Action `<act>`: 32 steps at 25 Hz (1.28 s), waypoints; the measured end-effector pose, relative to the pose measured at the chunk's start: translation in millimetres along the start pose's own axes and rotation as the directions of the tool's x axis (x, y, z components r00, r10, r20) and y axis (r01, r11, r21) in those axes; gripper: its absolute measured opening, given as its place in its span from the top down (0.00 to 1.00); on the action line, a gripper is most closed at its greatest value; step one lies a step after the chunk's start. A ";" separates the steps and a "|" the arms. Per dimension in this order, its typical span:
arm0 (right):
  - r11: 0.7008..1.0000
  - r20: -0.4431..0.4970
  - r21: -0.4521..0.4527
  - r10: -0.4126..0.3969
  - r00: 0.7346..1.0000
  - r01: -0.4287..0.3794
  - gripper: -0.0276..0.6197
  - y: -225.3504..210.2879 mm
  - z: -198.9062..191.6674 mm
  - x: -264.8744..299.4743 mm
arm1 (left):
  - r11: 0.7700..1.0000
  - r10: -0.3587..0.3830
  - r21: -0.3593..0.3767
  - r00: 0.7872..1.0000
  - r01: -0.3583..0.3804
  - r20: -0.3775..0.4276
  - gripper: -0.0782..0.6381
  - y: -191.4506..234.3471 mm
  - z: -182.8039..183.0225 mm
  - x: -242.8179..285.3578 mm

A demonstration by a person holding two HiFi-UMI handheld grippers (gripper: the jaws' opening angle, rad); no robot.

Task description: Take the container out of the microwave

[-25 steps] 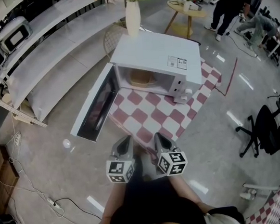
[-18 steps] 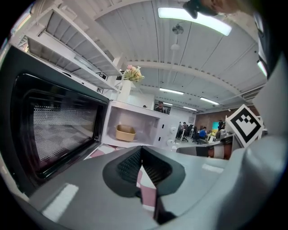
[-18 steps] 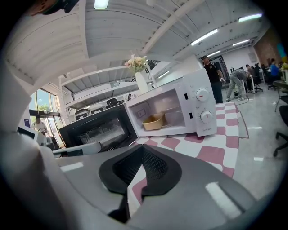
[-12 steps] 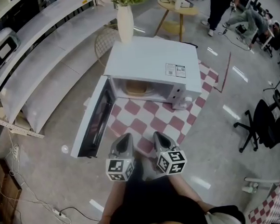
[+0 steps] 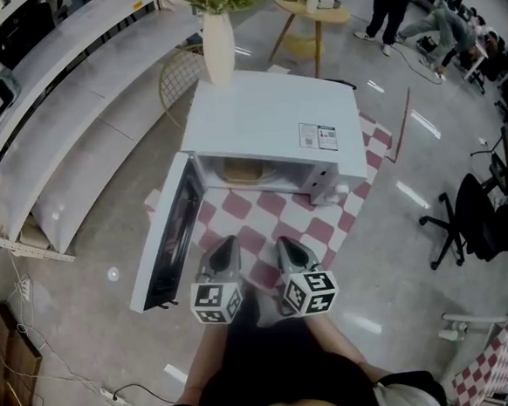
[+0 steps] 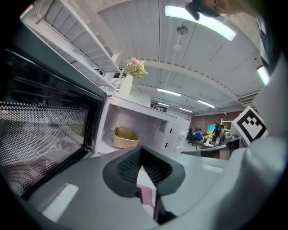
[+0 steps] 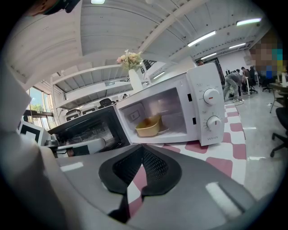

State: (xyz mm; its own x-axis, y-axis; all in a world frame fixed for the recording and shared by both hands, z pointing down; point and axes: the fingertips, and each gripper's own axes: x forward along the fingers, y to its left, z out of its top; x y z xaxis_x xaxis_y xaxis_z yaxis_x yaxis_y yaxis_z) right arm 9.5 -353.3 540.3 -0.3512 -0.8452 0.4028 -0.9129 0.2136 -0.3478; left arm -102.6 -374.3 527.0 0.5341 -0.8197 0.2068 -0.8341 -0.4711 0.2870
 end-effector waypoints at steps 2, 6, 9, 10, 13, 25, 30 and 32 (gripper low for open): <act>1.000 -0.002 0.002 -0.006 1.000 0.006 0.96 -1.3 2.5 4.3 | 1.000 -0.003 0.000 1.000 0.003 -0.001 0.88 3.3 2.6 7.5; 1.000 -0.011 0.011 -0.015 1.000 0.015 0.96 -5.5 5.1 13.5 | 1.000 -0.013 0.001 1.000 0.013 -0.006 0.88 9.9 6.6 23.5; 1.000 -0.021 0.016 -0.021 1.000 0.021 0.96 -7.6 5.8 19.9 | 1.000 -0.024 0.001 1.000 0.024 -0.014 0.88 15.9 9.7 36.1; 1.000 -0.024 0.014 -0.022 0.999 0.022 0.96 -7.8 6.6 21.9 | 1.000 -0.029 -0.001 0.999 0.029 -0.016 0.88 18.1 11.3 40.2; 1.000 -0.033 0.005 -0.022 0.999 0.022 0.96 -8.0 7.7 27.4 | 1.000 -0.030 -0.005 0.999 0.030 -0.019 0.88 24.9 14.8 51.8; 1.000 -0.053 -0.001 -0.029 0.998 0.029 0.96 -9.6 11.7 51.4 | 1.000 -0.007 -0.012 1.000 0.007 -0.012 0.81 49.9 30.1 92.7; 0.999 -0.059 0.001 -0.047 0.997 0.048 0.96 -15.6 12.5 59.4 | 0.999 0.014 -0.031 1.000 -0.014 -0.013 0.77 63.7 34.1 107.2; 0.999 -0.060 0.002 -0.052 0.997 0.052 0.96 -17.2 13.0 62.4 | 0.999 0.023 -0.040 1.000 -0.024 -0.012 0.76 68.3 35.1 113.4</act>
State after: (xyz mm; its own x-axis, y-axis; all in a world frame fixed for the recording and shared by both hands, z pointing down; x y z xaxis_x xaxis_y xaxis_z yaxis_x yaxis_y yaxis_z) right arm 6.0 -416.1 560.4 -0.3151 -0.8241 0.4707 -0.9297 0.1684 -0.3276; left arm -103.8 -510.8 537.3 0.5164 -0.8263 0.2250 -0.8403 -0.4383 0.3191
